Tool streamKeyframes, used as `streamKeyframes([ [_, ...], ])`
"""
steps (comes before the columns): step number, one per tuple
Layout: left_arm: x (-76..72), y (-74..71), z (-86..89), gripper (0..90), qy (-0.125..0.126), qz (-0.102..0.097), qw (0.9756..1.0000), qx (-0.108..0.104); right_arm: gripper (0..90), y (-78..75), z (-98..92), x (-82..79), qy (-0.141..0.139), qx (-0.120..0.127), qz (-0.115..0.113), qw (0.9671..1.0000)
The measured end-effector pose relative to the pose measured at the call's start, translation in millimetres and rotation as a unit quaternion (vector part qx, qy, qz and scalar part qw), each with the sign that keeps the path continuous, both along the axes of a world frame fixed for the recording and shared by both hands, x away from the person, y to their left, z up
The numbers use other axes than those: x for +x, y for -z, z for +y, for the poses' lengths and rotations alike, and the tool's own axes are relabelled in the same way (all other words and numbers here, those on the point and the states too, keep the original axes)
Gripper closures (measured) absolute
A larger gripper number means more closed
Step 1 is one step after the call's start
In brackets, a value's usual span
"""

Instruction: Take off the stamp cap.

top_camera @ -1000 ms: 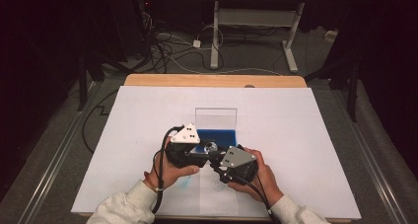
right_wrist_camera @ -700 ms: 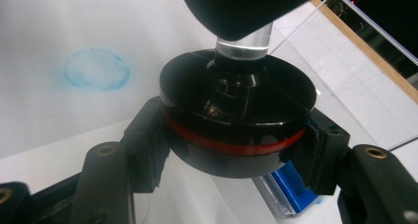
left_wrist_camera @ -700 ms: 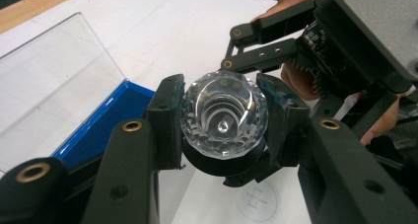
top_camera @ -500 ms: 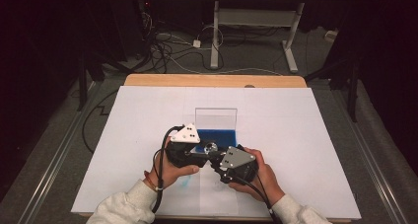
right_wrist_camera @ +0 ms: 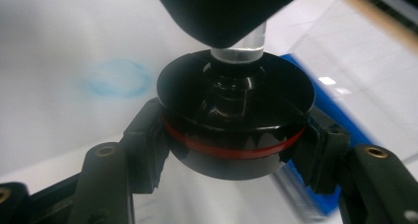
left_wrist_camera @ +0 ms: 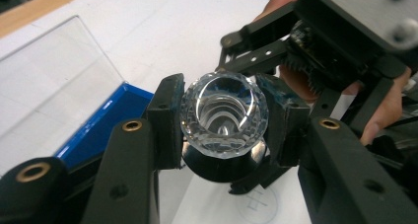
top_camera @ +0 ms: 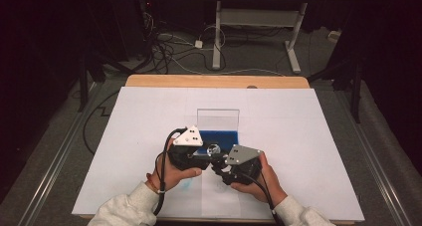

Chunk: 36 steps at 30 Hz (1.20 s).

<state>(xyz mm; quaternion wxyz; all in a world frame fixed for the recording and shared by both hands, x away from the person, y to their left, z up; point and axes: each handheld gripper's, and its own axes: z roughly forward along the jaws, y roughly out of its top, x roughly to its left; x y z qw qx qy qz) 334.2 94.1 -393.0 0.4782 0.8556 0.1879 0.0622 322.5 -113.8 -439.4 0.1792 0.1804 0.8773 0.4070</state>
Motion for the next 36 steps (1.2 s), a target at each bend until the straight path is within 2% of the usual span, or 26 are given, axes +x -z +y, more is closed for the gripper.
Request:
streamKeyframes([
  [2,0.1,0.8,1.0,54.9,0.001,0.001,1.0,-0.001,38.3,0.9,-0.6,0.9,0.0,0.004,0.005,1.0],
  [4,0.2,1.4,1.4,54.9,0.001,0.002,1.0,-0.006,38.1,1.8,-2.0,2.6,0.001,0.021,0.019,0.9996],
  [7,-1.0,1.8,0.7,54.9,0.002,0.0,1.0,-0.005,38.1,3.1,-3.0,4.6,-0.008,0.035,0.042,0.9985],
  [9,-1.3,2.1,0.9,54.9,0.003,-0.001,1.0,-0.008,38.1,3.4,-3.4,5.0,-0.011,0.035,0.045,0.9983],
  [10,-1.2,2.4,1.0,54.9,0.002,-0.001,1.0,-0.007,38.0,4.0,-3.8,5.5,-0.01,0.047,0.054,0.9974],
  [12,-1.5,4.0,1.1,54.9,0.002,0.001,1.0,-0.009,38.0,5.3,-4.1,6.1,-0.01,0.05,0.059,0.997],
  [14,-2.0,4.8,1.1,54.9,0.001,0.001,1.0,-0.008,37.9,7.1,-5.3,7.3,-0.011,0.062,0.074,0.9953],
  [15,-2.1,4.8,1.7,54.9,0.001,0.001,1.0,-0.009,37.9,6.8,-5.6,7.5,-0.014,0.056,0.07,0.9959],
  [17,-2.0,4.7,3.4,54.8,0.0,0.002,0.9999,-0.011,37.8,6.5,-6.6,7.7,-0.012,0.065,0.073,0.9951],
  [20,-2.2,5.4,6.3,54.8,-0.001,0.005,0.9999,-0.016,38.0,5.0,-7.0,6.7,-0.011,0.065,0.067,0.9956],
  [23,-3.6,5.9,7.2,54.8,0.003,0.004,0.9999,-0.013,38.3,2.2,-4.4,2.7,-0.008,0.037,0.038,0.9986],
  [26,-5.4,6.9,5.6,54.9,0.005,-0.001,1.0,-0.008,38.6,0.3,0.7,-3.5,-0.005,-0.011,-0.003,0.9999],
  [31,-5.4,8.4,4.5,55.0,0.008,0.002,1.0,0.002,38.8,1.4,5.1,-7.7,-0.001,-0.045,-0.03,0.9986],
  [33,-3.7,8.1,6.6,55.0,0.008,0.009,0.9999,-0.008,38.8,0.3,5.8,-9.3,-0.002,-0.06,-0.045,0.9972],
  [34,-2.8,8.0,7.1,55.1,0.01,0.011,0.9999,-0.006,38.8,-1.2,4.6,-8.6,-0.009,-0.063,-0.044,0.997],
  [36,-2.1,8.0,7.3,55.0,0.009,0.014,0.9998,-0.005,38.9,-1.3,6.4,-10.2,-0.003,-0.075,-0.064,0.9951],
])
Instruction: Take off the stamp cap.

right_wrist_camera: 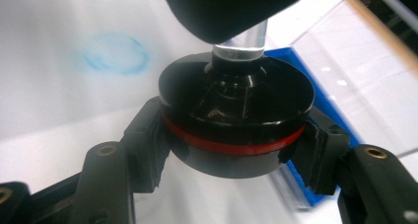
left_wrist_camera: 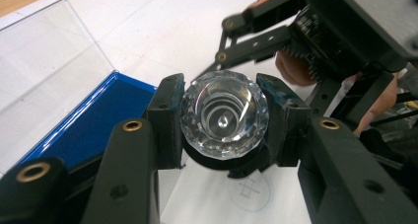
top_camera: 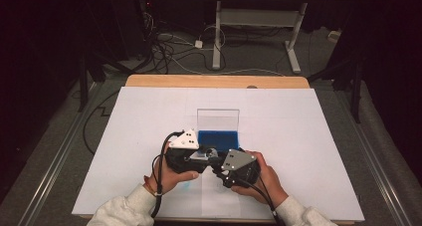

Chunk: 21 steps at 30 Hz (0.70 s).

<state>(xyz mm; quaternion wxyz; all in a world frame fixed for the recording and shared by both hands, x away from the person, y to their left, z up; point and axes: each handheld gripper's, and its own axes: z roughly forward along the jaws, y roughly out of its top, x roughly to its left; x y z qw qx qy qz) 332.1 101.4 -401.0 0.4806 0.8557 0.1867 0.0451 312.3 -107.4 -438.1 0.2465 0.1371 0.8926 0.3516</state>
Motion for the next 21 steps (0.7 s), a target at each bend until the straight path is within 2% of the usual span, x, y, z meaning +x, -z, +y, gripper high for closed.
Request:
streamKeyframes([
  [1,0.5,0.0,-0.1,55.1,-0.002,-0.001,1.0,-0.001,38.9,0.1,-0.1,0.1,-0.001,0.0,0.002,1.0],
  [2,2.5,-0.9,1.2,55.1,-0.009,0.009,0.9998,-0.017,38.9,0.8,1.2,-1.0,-0.003,-0.016,-0.01,0.9998],
  [3,5.3,-2.8,2.1,55.0,-0.012,0.014,0.9995,-0.024,39.0,3.6,5.0,-4.9,-0.017,-0.045,-0.029,0.9984],
  [4,5.7,-3.7,0.4,55.1,-0.011,-0.001,0.9999,-0.002,38.9,7.2,10.7,-11.0,-0.038,-0.049,-0.023,0.9978],
  [5,5.8,-3.0,0.4,55.0,-0.011,-0.006,0.9999,0.008,38.9,6.7,15.7,-14.5,-0.051,-0.044,-0.023,0.9975],
  [7,7.7,-0.7,3.7,55.0,-0.013,0.004,0.9999,0.002,38.8,1.2,17.3,-14.7,-0.054,-0.04,-0.015,0.9976],
  [9,7.6,-1.4,6.1,55.0,-0.015,0.002,0.9999,0.005,38.8,0.4,10.4,-11.2,-0.034,-0.019,-0.008,0.9992],
  [11,8.2,-2.1,7.0,55.0,-0.018,0.002,0.9998,0.004,38.8,2.9,7.0,-10.9,-0.028,-0.023,-0.008,0.9993],
  [13,8.1,-1.0,6.5,55.0,-0.017,0.001,0.9998,0.009,38.7,3.1,5.5,-11.5,-0.036,-0.032,-0.005,0.9988],
  [17,7.8,-1.3,7.6,55.0,-0.02,-0.004,0.9997,0.014,38.6,1.9,-0.5,-9.9,-0.024,-0.029,-0.003,0.9993],
  [19,8.1,-1.8,9.0,55.0,-0.02,-0.005,0.9996,0.017,38.6,0.1,-6.9,-7.9,-0.011,-0.01,0.004,0.9999],
  [21,8.1,-1.6,10.3,55.0,-0.022,-0.007,0.9996,0.019,38.6,-2.8,-14.9,-5.9,0.002,0.0,0.001,1.0],
])
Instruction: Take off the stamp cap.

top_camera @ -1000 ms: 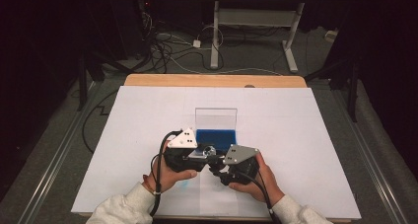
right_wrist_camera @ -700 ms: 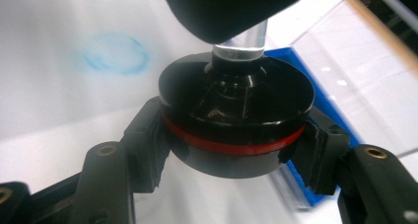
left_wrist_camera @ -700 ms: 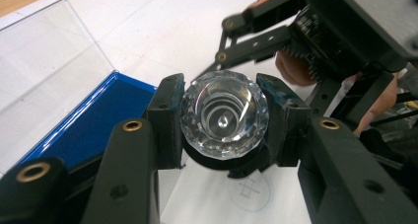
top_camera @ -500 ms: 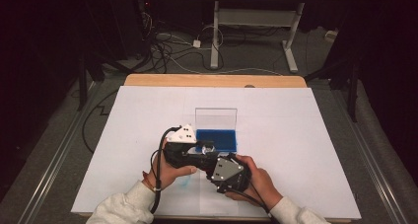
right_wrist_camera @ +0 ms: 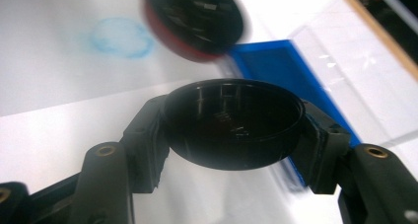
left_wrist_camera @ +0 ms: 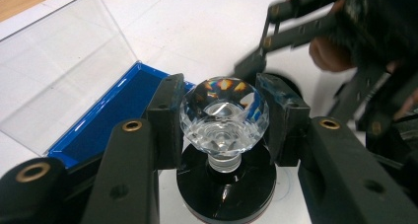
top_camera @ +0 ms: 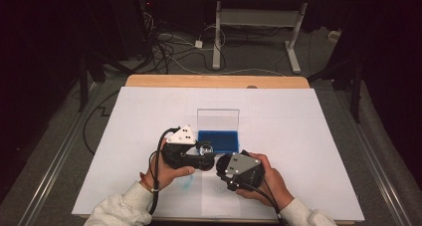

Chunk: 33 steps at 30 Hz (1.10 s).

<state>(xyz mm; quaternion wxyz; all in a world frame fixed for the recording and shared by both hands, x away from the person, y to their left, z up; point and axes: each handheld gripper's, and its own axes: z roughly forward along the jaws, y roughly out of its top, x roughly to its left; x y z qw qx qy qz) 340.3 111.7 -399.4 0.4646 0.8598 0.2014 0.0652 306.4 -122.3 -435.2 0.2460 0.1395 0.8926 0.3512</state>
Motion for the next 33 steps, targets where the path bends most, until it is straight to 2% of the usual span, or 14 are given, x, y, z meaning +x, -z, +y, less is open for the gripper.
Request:
streamKeyframes([
  [7,2.9,0.7,7.3,54.9,-0.009,-0.005,0.9999,0.011,38.5,-9.9,-26.2,4.9,0.034,0.037,-0.001,0.9987],
  [23,6.1,-7.0,27.5,54.9,-0.04,-0.025,0.9988,0.012,38.5,-15.7,-62.0,-1.0,0.068,0.06,-0.01,0.9958],
  [28,5.2,-9.4,31.0,54.9,-0.046,-0.031,0.9983,0.016,38.5,-16.3,-75.7,-4.6,0.078,0.075,-0.007,0.9941],
  [33,6.1,-11.6,35.1,54.9,-0.05,-0.034,0.9981,0.012,38.5,-15.3,-90.5,-8.8,0.093,0.08,-0.011,0.9924],
])
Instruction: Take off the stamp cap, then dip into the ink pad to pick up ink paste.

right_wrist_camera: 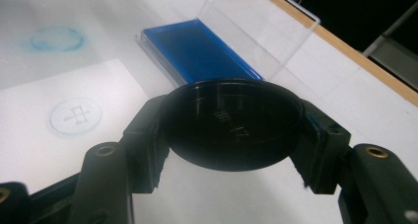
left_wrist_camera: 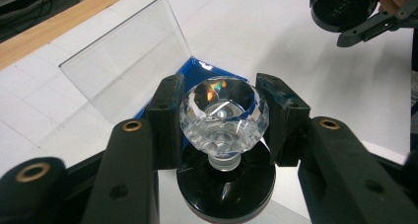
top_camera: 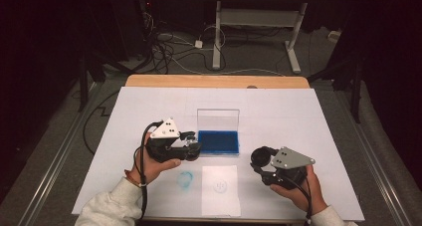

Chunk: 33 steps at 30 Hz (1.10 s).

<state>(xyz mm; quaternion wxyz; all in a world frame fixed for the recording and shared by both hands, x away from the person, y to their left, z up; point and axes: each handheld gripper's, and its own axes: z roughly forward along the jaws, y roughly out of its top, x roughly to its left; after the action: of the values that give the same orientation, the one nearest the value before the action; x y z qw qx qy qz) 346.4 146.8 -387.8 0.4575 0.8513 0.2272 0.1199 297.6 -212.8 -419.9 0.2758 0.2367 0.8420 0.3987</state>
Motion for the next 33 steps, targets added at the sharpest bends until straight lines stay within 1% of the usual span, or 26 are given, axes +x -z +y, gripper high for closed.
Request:
streamKeyframes([
  [5,1.3,-0.4,1.4,54.9,-0.001,-0.002,1.0,0.002,38.5,1.7,-15.7,-4.2,0.019,0.005,0.001,0.9998],
  [12,2.9,-0.4,1.1,54.9,0.0,-0.003,1.0,0.004,38.5,5.8,-37.5,-11.6,0.047,0.011,0.01,0.9988],
  [15,3.0,-1.5,2.0,54.9,-0.001,-0.005,1.0,0.003,38.5,7.8,-44.3,-14.1,0.051,0.011,0.012,0.9985],
  [22,2.8,-3.1,3.2,54.9,-0.005,-0.009,0.9999,0.003,38.5,10.0,-51.2,-15.4,0.058,0.016,0.015,0.9981],
  [28,1.4,-4.3,2.0,54.9,-0.003,-0.011,0.9999,0.006,38.5,9.8,-51.5,-14.9,0.057,0.015,0.013,0.9982],
  [30,1.3,-5.0,1.6,54.9,-0.003,-0.014,0.9999,0.006,38.5,10.3,-51.0,-14.5,0.056,0.014,0.014,0.9983],
  [33,2.2,-5.2,2.4,54.9,-0.002,-0.013,0.9999,0.006,38.4,11.7,-50.0,-13.4,0.055,0.014,0.018,0.9982],
])
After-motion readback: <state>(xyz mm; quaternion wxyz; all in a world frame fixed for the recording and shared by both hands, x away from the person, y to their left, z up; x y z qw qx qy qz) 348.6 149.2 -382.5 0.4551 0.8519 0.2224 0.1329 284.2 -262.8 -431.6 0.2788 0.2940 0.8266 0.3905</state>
